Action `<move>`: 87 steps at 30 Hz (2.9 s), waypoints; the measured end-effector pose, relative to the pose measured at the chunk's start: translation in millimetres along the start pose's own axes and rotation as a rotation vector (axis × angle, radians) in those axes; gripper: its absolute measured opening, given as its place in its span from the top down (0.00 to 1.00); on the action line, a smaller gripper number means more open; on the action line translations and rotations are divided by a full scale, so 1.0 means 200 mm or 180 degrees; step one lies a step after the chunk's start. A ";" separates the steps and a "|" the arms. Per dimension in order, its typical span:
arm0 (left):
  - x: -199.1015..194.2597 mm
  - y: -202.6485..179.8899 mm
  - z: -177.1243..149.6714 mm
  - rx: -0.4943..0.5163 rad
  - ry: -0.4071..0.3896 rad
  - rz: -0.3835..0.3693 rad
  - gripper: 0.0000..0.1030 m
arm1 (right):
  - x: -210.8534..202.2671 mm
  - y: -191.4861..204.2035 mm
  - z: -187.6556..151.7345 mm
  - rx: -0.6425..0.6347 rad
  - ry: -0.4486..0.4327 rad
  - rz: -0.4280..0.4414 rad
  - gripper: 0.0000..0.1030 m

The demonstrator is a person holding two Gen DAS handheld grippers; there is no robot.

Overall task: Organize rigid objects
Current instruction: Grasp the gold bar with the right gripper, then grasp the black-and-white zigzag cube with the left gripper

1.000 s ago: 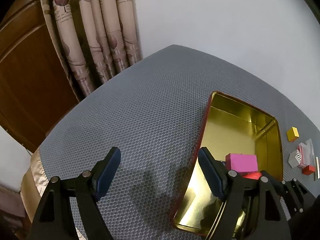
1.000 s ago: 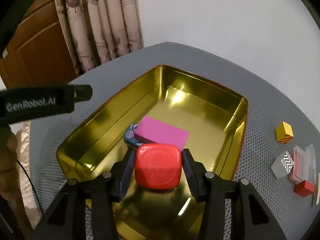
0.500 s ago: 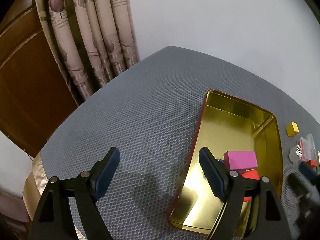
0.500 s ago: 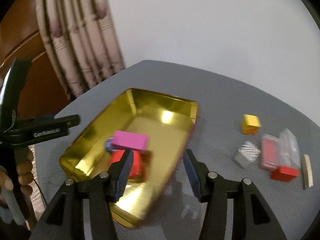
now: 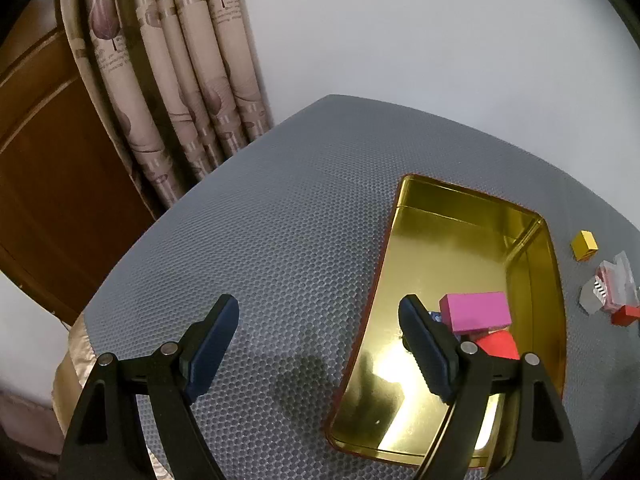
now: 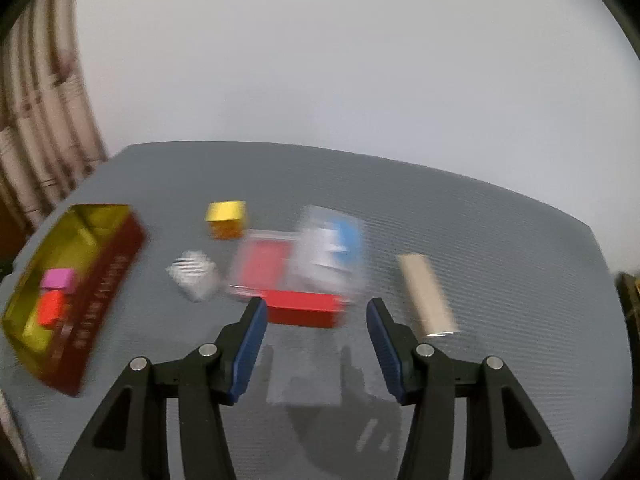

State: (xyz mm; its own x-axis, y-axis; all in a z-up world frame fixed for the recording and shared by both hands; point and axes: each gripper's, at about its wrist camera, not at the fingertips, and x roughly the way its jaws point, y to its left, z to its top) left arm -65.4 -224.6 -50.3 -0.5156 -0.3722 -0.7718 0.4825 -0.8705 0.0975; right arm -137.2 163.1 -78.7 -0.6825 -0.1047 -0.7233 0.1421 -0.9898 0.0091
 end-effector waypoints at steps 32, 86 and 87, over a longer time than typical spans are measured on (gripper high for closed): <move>-0.13 -1.13 -0.11 0.1285 0.0033 -0.0781 0.22 | 0.46 -0.35 -0.04 0.0134 0.0230 -0.0027 0.71; -0.04 -1.51 -0.22 0.1523 0.0242 -0.0805 0.74 | 0.35 -0.37 -0.18 0.0129 0.0238 -0.0166 0.70; -0.05 -1.51 -0.22 0.1518 0.0237 -0.0810 0.74 | 0.35 -0.37 -0.18 0.0129 0.0238 -0.0166 0.70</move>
State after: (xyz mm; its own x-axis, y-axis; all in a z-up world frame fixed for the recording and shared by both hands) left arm -173.8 55.9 -99.8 -0.5143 -0.1220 -0.8489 -0.0347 -0.9861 0.1627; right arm -169.4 233.2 -154.0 -0.6326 -0.0468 -0.7731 0.0777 -0.9970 -0.0032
